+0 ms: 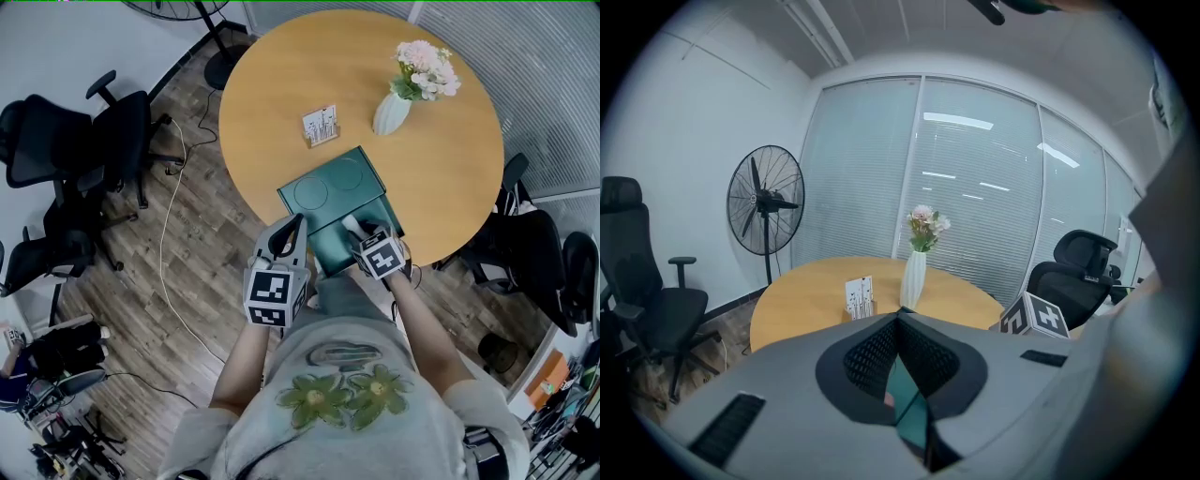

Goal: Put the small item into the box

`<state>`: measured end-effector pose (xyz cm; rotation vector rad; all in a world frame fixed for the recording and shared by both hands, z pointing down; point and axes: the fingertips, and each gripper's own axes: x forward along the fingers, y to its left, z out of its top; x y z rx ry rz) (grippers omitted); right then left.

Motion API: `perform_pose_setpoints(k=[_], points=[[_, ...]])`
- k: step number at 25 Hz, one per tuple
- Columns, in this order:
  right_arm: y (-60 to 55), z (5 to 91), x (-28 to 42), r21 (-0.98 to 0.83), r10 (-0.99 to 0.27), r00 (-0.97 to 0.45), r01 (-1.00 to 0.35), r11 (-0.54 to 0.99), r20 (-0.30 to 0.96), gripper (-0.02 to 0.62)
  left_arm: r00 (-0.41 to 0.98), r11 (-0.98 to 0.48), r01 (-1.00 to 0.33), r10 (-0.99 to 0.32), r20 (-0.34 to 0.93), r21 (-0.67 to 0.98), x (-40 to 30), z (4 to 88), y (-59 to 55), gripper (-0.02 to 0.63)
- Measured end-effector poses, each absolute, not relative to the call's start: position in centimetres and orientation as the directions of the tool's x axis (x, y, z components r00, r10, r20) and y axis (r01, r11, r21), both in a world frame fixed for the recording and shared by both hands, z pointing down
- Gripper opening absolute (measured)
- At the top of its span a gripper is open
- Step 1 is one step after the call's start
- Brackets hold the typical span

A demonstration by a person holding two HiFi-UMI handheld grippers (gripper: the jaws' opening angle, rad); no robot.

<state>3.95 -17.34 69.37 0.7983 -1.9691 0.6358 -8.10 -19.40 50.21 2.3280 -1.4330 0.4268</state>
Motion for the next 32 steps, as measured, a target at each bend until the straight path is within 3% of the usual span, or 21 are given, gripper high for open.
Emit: perform_pose_setpoints(k=[27, 32], points=[[-17.0, 72.5, 3.8, -0.08, -0.178, -0.31, -0.665, 0.742, 0.934, 0.143, 0.423, -0.394, -0.904, -0.781, 0.46, 0.165, -8.3, 51.3, -19.0, 0.002], [-16.8, 72.6, 3.8, -0.097, -0.165, -0.318, -0.668, 0.738, 0.934, 0.191, 0.423, -0.395, -0.904, -0.781, 0.458, 0.161, -8.2, 51.2, -19.1, 0.002]])
